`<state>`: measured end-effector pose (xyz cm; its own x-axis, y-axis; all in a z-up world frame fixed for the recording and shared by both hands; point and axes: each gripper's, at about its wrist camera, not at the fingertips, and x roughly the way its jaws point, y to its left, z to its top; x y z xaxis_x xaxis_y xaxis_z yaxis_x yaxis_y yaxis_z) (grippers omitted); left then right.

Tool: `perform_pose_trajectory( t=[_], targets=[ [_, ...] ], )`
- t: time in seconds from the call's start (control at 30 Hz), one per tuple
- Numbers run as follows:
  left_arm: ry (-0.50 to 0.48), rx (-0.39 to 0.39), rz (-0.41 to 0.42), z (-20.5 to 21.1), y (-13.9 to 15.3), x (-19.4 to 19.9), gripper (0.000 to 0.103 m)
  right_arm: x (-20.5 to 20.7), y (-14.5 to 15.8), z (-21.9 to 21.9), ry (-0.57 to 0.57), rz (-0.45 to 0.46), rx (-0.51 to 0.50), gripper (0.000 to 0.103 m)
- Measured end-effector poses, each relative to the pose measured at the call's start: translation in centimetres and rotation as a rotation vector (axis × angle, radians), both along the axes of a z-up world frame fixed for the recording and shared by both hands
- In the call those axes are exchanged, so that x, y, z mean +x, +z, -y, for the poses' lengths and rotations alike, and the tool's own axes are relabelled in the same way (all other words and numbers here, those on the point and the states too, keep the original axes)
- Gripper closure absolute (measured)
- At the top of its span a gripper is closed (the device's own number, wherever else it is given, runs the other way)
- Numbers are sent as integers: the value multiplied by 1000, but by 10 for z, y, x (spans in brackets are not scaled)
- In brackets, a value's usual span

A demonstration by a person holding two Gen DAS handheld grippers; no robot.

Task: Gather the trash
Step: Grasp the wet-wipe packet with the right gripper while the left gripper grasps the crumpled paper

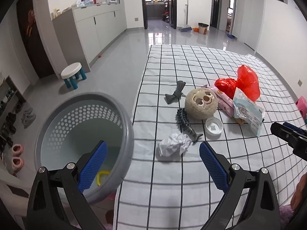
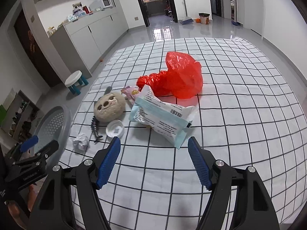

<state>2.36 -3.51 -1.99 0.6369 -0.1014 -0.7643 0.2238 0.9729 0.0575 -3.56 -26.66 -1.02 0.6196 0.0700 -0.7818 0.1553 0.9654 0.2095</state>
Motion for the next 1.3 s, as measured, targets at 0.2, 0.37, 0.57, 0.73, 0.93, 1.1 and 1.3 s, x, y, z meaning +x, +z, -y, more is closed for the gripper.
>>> perform_pose_trajectory(
  t=[0.2,0.37,0.57,0.73,0.93,1.1,1.3],
  targets=[
    [-18,13,10,10,-7,14,8,22,-6,1,55,-23,-50,33],
    [-8,7,-13,7,-19,20,8,41,-18,-1,137,-58,-117,33],
    [14,-13,-39,1,-26,25,8,57,-32,-4,190,-97,-215,33],
    [14,-14,-49,2,-30,27,8,68,-36,-5,222,-104,-245,33],
    [9,-17,-61,4,-35,28,8,84,-47,-11,285,-142,-265,33],
    [11,-19,-67,3,-38,29,8,90,-50,-11,298,-142,-226,33],
    [8,-25,-66,4,-37,29,8,89,-46,-9,286,-125,-164,52]
  ],
)
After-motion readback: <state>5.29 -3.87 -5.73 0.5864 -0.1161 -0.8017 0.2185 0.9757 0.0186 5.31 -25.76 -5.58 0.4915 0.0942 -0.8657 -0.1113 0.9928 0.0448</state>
